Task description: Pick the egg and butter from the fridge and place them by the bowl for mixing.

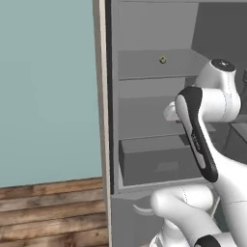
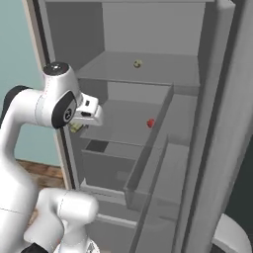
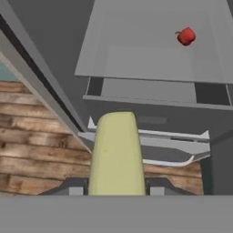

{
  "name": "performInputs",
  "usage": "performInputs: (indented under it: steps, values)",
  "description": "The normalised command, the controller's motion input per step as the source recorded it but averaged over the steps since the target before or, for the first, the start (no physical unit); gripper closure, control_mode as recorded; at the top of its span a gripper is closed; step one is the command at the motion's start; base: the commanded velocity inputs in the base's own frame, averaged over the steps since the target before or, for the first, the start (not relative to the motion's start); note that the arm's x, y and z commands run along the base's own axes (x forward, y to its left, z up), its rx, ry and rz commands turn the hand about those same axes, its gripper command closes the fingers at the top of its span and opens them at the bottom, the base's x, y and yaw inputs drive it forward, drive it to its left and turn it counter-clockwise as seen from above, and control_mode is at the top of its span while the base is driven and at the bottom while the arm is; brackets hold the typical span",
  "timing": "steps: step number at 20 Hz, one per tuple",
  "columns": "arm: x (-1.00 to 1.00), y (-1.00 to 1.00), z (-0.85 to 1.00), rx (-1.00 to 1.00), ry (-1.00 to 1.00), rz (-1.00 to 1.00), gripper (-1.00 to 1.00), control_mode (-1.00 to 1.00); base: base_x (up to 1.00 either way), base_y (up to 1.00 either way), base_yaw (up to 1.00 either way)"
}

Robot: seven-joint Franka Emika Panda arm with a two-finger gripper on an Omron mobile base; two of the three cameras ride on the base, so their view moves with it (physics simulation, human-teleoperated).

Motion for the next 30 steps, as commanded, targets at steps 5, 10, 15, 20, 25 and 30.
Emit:
performInputs:
  steps: [5,10,15,20,25,30]
  values:
    - [0.0,0.0,0.0,0.0,0.0,0.0,1.0,1.0,-0.39,0.42,0.47]
    - [0.0,0.0,0.0,0.0,0.0,0.0,1.0,1.0,-0.22,0.69,0.41]
    - [0.0,0.0,0.0,0.0,0.0,0.0,1.0,1.0,-0.13,0.66,0.55]
    - [0.0,0.0,0.0,0.0,0.0,0.0,1.0,1.0,-0.02,0.48,0.7]
    - [0.0,0.0,0.0,0.0,0.0,0.0,1.0,1.0,0.08,0.47,0.59]
    - [0.0,0.0,0.0,0.0,0.0,0.0,1.0,1.0,0.11,0.4,0.63]
